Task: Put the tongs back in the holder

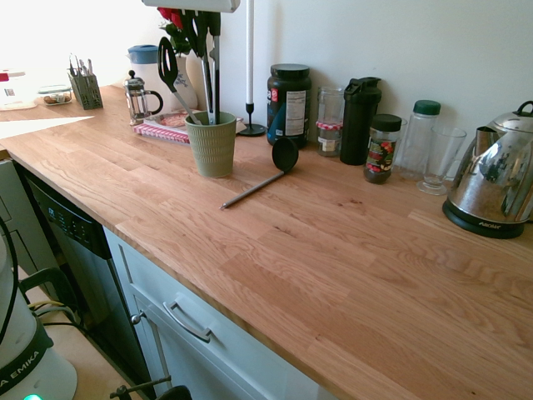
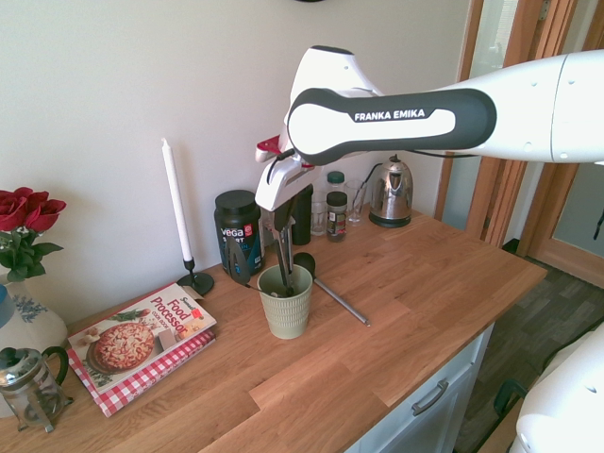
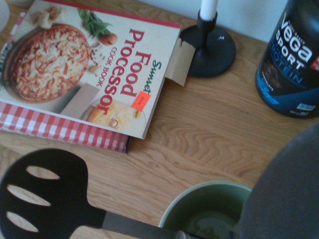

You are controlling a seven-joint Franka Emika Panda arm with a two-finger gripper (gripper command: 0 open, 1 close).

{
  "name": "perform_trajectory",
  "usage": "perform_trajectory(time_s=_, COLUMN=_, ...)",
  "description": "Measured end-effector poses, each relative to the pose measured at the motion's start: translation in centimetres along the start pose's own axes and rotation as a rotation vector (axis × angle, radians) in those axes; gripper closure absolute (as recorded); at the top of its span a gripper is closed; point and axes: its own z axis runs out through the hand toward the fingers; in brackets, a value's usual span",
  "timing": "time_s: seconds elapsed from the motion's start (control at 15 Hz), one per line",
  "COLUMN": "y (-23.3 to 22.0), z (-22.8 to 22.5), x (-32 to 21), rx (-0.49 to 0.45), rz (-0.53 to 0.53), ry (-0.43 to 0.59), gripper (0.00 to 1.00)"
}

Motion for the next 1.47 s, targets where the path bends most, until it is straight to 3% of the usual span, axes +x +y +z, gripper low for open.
perform_trajectory(time_s=0.53, y=0.4, z=5.5, x=1.5, rx=-0.050, rz=0.021, ry=-0.035, gripper=1.00)
perform_trajectory(time_s=1.13, y=0.9, z=6.8, x=1.8, rx=-0.066, rz=0.030, ry=-0.043, gripper=1.00)
perform_trajectory(time_s=1.2, y=0.9, z=7.0, x=1.7, rx=-0.068, rz=0.031, ry=-0.046, gripper=0.00)
perform_trajectory(time_s=1.47, y=1.1, z=7.2, x=1.7, rx=-0.071, rz=0.033, ry=-0.050, gripper=0.00)
